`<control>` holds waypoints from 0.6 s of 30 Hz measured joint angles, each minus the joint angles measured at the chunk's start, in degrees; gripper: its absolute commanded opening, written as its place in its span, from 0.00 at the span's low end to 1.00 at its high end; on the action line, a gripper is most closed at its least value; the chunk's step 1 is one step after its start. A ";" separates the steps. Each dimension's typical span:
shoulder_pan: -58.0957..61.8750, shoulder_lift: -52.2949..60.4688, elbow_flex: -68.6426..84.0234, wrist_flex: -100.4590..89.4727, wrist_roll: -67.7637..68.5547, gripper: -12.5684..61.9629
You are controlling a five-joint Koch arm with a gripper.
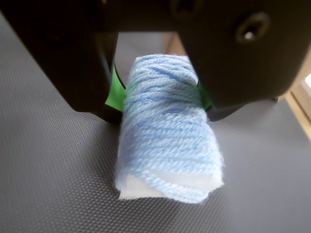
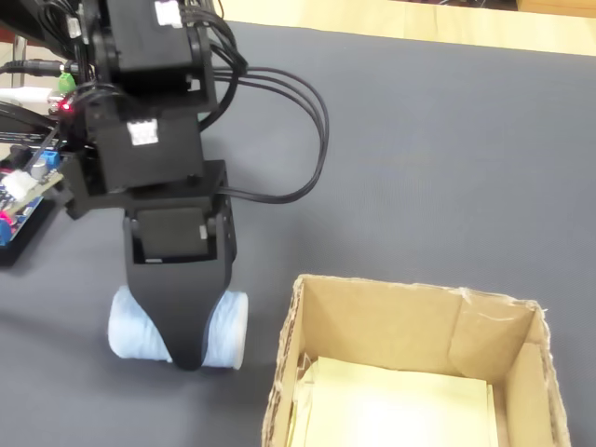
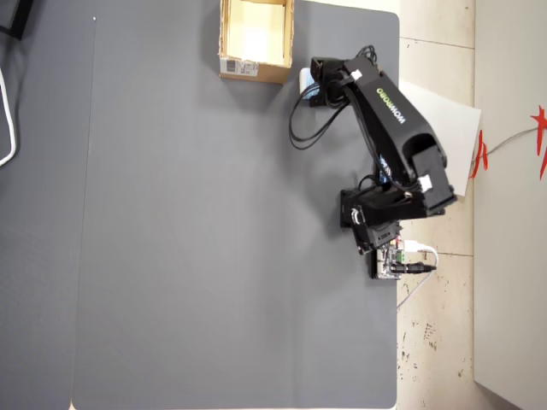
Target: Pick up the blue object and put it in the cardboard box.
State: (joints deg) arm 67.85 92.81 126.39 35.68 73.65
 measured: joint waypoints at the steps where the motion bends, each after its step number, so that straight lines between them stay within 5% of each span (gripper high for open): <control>1: -0.18 0.79 0.79 -1.05 0.26 0.43; 18: -1.67 13.71 7.21 -27.86 8.96 0.44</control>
State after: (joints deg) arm 66.18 106.52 133.59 7.82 82.62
